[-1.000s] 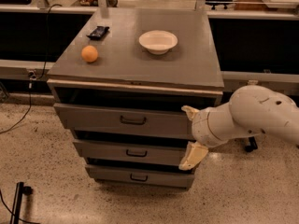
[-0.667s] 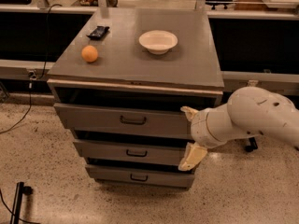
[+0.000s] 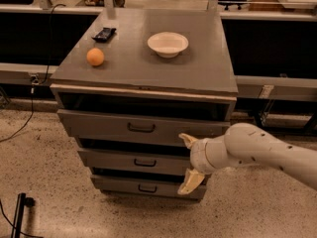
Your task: Open middle drawer
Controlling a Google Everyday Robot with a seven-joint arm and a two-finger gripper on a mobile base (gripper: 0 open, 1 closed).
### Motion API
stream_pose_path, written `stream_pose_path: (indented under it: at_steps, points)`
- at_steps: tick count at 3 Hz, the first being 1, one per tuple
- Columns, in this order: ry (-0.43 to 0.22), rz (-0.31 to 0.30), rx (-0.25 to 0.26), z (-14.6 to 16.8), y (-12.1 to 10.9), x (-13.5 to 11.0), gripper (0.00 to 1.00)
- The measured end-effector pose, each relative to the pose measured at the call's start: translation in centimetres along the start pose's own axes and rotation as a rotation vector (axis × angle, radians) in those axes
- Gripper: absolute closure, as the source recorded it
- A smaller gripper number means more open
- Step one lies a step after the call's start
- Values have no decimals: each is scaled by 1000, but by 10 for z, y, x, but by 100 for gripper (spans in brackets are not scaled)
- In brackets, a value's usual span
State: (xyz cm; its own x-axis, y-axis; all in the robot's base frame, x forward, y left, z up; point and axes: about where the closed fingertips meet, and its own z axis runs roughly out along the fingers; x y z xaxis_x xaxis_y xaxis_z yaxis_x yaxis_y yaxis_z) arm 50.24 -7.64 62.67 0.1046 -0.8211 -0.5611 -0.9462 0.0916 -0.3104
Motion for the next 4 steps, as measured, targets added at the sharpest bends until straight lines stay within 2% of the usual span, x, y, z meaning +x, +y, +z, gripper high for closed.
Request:
stream_pose_path:
  at_steps: [1, 2, 3, 4]
  points:
    - [-29, -9, -29, 42, 6, 17, 0]
    - [-84, -32, -43, 64, 8, 25, 0]
    - [-90, -40, -47, 68, 10, 27, 0]
    - [-96, -40, -83, 78, 18, 30, 0]
